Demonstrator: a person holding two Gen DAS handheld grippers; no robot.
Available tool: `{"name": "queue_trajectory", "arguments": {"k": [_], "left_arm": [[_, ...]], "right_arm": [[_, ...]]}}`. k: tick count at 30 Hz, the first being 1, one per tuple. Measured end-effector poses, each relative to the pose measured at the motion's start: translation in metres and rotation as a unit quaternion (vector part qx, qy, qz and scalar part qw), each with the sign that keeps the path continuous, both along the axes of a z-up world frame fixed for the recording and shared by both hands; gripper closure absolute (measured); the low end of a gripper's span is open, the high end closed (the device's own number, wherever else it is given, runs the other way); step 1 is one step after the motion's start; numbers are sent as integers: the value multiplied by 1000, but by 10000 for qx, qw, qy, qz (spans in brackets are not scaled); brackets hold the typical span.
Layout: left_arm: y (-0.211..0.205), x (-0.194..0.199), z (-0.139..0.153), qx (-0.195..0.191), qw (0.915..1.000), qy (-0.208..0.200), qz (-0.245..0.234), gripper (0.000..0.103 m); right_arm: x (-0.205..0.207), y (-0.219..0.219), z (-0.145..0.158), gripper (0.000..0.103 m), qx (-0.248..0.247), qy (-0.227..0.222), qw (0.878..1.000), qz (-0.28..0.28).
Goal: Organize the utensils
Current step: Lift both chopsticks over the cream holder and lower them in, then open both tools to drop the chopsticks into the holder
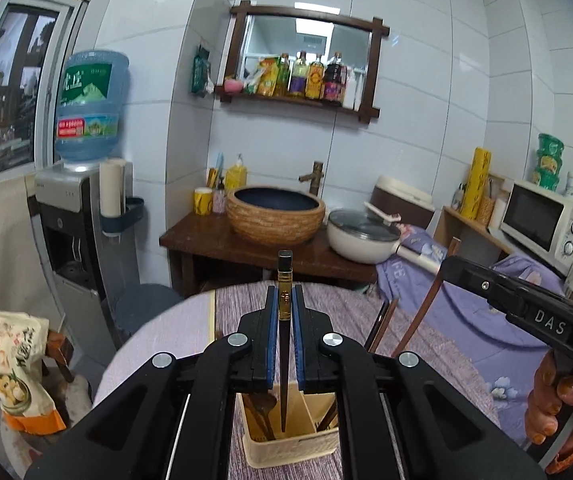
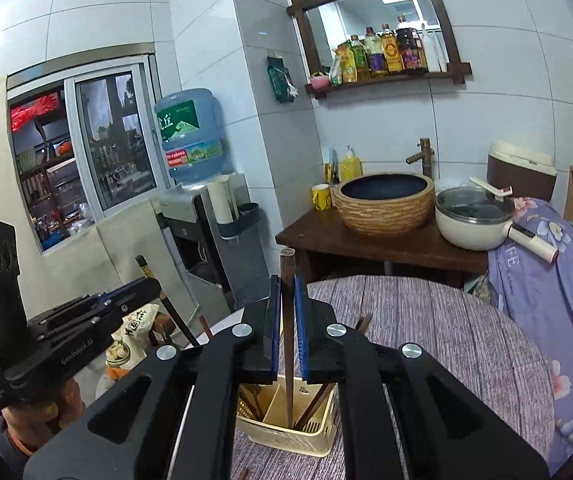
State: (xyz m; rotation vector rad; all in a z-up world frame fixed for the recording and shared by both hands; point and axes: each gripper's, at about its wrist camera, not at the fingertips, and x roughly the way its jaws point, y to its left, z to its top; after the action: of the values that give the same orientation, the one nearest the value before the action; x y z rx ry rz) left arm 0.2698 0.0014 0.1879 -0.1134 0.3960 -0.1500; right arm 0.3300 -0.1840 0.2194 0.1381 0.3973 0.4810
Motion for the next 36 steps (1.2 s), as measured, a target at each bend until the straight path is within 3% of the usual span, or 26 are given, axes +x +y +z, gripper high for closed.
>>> {"name": "queue_trajectory", "arguments": {"k": [9,18,19,22,23,25,26,27,30,36], "left_arm": [[0,20,-60,30,9979,653,13,96],[-7,19,-70,272,9978,598,44,95],[-7,18,-70,296,9978,596,46,88],[-5,12,-68,265,9987,418,148,46],[-3,8,-67,233,9990,332,175,40],[-2,1,-67,244,9992,244,184,40],[-2,-3,-67,273,9992,223,179,38],[-3,-6,-67,298,9992,198,199,37],[-2,-18,-73,362,9987,143,327,30],[1,-36,-99,536,9967,392,471,28]], "right_arm": [[19,12,-60,95,-155,567,9983,-26],[24,8,-76,95,-148,612,9979,-173],[23,8,-76,95,-175,586,9979,-203],[18,11,-78,94,-380,407,9980,-314],[15,13,-79,94,-457,326,9979,-317],[8,14,-80,79,-575,198,9975,-355],[4,14,-81,59,-579,117,9975,-379],[0,12,-81,47,-548,34,9976,-424],[-15,7,-84,46,-444,-114,9976,-516],[-36,4,-105,45,-615,188,9967,-497]]}}
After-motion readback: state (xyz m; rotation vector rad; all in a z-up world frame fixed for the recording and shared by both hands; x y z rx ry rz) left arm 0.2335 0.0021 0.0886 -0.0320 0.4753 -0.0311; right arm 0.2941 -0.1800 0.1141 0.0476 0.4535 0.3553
